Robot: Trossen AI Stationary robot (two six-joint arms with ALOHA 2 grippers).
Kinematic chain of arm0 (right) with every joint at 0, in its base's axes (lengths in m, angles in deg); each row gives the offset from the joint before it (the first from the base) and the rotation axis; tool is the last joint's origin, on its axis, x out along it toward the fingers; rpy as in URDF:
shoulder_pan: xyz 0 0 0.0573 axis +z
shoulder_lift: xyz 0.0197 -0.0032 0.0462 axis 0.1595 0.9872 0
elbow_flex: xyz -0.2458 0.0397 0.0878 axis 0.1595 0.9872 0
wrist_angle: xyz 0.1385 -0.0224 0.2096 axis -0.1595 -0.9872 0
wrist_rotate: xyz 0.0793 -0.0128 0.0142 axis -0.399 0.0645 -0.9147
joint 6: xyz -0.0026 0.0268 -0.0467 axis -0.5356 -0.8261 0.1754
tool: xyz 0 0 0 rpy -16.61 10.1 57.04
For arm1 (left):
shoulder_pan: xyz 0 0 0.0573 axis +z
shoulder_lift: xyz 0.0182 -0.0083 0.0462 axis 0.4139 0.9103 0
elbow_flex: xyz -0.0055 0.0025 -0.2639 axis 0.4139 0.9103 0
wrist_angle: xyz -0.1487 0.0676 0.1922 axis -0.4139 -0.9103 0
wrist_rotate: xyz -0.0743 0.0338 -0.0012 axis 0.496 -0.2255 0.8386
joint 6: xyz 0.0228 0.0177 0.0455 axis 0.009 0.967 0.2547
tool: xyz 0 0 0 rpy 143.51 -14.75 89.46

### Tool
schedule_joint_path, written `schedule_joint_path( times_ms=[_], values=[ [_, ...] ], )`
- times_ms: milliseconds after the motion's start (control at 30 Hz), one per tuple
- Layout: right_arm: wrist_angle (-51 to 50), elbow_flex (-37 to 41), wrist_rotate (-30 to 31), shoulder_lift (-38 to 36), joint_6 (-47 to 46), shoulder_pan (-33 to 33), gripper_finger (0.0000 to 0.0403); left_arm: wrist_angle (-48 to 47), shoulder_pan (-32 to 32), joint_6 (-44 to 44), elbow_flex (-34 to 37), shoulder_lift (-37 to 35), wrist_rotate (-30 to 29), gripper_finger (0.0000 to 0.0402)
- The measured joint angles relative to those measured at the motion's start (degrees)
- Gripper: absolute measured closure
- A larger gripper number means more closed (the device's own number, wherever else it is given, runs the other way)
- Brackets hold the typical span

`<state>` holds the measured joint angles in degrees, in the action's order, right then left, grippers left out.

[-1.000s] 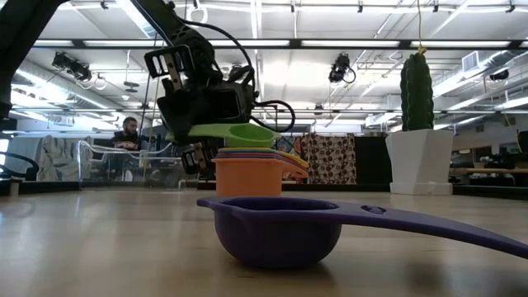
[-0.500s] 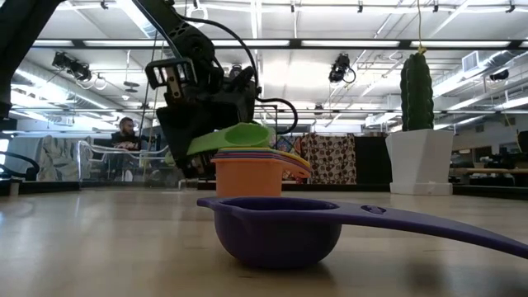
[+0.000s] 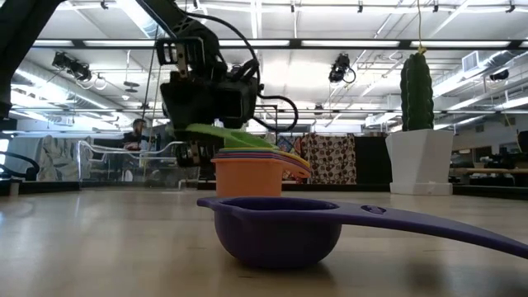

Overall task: Nest measuring cups in basket
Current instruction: Stack the green nest measuring cup on top of the yellow nest measuring cup

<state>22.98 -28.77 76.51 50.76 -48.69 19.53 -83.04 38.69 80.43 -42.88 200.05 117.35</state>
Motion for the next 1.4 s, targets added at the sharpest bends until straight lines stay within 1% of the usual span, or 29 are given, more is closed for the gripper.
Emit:
schedule_joint_path(
  times_ms=[200,333,533,633,767,867,933,1100,1200,1400],
  values=[
    [0.0,0.0,0.0,0.0,0.0,0.0,0.0215,-1.2,0.2,0.0,-2.6,0.0,-0.4,0.0344],
    [0.0,0.0,0.0,0.0,0.0,0.0,0.0215,-1.5,0.0,0.0,-2.7,0.0,-2.7,0.0344],
    [0.0,0.0,0.0,0.0,0.0,0.0,0.0215,-1.7,-0.1,0.6,-2.7,0.0,-4.3,0.0345],
    [0.0,0.0,0.0,0.0,0.0,0.0,0.0215,-1.7,-0.1,0.7,-2.7,0.0,-5.0,0.0355],
    [0.0,0.0,0.0,0.0,0.0,0.0,0.0215,-1.7,-0.1,0.7,-2.7,0.0,-5.1,0.0386],
    [0.0,0.0,0.0,0.0,0.0,0.0,0.0215,-1.5,-0.1,0.7,-2.7,0.0,-5.1,0.0392],
    [0.0,0.0,0.0,0.0,0.0,0.0,0.0215,-1.5,-0.1,0.7,-2.7,0.0,-5.3,0.0382],
    [0.0,0.0,0.0,0.0,0.0,0.0,0.0215,-1.6,-0.1,-2.5,-2.7,0.0,-6.2,0.0324],
    [0.0,0.0,-0.3,0.0,0.0,0.0,0.0215,-2.8,0.1,-3.0,-2.7,0.0,-6.0,0.03],
    [0.0,0.0,-0.3,0.0,0.0,0.0,0.0215,-8.1,0.4,-2.9,-2.6,0.0,-6.0,0.0284]
  ],
)
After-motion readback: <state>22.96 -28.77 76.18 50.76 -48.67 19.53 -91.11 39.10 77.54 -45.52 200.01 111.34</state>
